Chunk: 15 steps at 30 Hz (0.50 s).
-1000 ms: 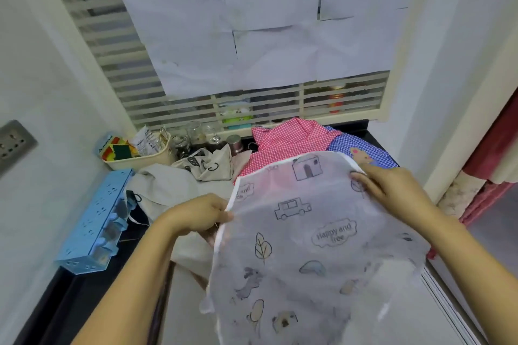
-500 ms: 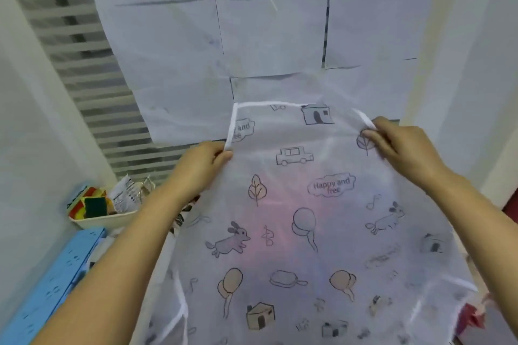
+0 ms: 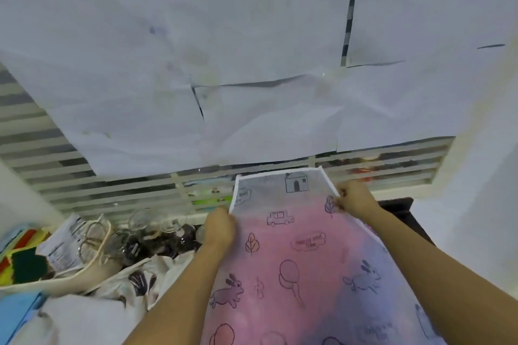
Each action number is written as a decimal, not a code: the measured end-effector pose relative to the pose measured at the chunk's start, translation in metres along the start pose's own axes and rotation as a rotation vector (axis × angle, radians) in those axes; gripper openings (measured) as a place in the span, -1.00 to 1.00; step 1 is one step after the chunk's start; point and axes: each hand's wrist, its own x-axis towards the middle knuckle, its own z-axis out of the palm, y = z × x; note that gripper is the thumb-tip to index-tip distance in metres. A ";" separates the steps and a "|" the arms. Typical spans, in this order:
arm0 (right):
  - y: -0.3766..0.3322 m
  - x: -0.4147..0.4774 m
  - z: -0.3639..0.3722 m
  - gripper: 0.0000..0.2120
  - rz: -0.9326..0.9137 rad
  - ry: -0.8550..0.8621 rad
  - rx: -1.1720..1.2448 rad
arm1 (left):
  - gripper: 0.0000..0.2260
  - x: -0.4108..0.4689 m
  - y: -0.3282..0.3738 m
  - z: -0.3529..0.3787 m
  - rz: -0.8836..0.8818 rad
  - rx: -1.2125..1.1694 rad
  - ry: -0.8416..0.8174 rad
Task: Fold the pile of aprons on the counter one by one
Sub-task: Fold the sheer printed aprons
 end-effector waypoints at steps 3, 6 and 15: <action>0.022 0.022 0.029 -0.68 0.061 -0.015 -0.010 | -0.87 0.002 0.000 0.033 -0.093 -0.167 0.011; 0.040 0.040 0.051 -0.74 0.098 -0.045 -0.038 | -0.50 0.000 -0.003 0.070 -0.070 -0.054 -0.005; 0.035 0.034 0.092 -0.81 0.069 0.300 0.203 | -0.14 -0.061 -0.039 0.139 0.058 0.364 -0.393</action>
